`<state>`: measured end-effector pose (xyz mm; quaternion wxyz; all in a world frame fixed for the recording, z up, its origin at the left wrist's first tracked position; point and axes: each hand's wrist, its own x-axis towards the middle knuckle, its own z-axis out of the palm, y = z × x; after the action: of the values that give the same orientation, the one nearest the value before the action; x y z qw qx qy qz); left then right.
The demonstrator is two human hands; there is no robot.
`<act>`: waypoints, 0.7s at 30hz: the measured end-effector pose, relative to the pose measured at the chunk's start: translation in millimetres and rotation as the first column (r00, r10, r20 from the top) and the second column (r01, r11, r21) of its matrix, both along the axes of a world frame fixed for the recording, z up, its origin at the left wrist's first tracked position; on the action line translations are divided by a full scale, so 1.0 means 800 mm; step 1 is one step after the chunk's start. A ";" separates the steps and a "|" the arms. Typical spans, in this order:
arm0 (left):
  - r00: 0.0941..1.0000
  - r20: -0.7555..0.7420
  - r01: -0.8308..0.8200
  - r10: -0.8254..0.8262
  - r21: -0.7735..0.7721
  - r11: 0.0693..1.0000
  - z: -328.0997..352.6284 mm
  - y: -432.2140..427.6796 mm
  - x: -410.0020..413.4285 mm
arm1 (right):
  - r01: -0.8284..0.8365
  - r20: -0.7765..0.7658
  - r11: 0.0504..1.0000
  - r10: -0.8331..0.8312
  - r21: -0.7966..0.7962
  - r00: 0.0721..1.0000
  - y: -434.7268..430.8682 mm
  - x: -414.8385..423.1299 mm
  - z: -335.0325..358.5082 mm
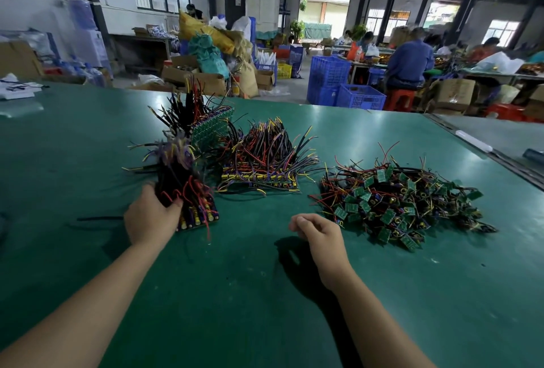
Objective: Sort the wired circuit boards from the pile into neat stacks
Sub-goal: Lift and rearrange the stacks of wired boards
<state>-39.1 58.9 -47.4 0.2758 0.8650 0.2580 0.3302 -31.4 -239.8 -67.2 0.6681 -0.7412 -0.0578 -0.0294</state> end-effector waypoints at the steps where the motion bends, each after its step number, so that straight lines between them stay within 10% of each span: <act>1: 0.998 0.005 0.059 -0.059 0.004 0.998 -0.001 -0.011 -0.004 | -0.001 0.000 1.000 0.001 0.015 1.000 0.000 0.000 0.000; 6: 0.903 0.059 0.429 -0.425 -0.151 0.891 -0.002 -0.063 -0.024 | -0.014 -0.037 1.000 0.014 0.024 0.999 0.001 0.001 -0.001; 10: 0.766 0.336 0.641 -0.548 -0.464 0.611 0.017 -0.108 -0.042 | -0.023 -0.153 0.942 0.078 0.335 0.985 -0.010 -0.001 0.006; 14: 0.803 0.412 0.583 -0.431 -0.697 0.418 0.028 -0.136 -0.042 | 0.018 -0.254 0.821 0.156 0.571 0.954 -0.018 -0.003 0.017; 21: 0.860 0.360 0.358 -0.361 -0.931 -0.074 0.032 -0.141 -0.039 | -0.155 -0.211 0.886 0.268 0.437 0.940 -0.014 -0.008 0.012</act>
<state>-69.9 -53.7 -22.0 0.8660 0.4685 0.1729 -0.0254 -38.2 -250.6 -57.7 0.8105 -0.5691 -0.0415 0.1322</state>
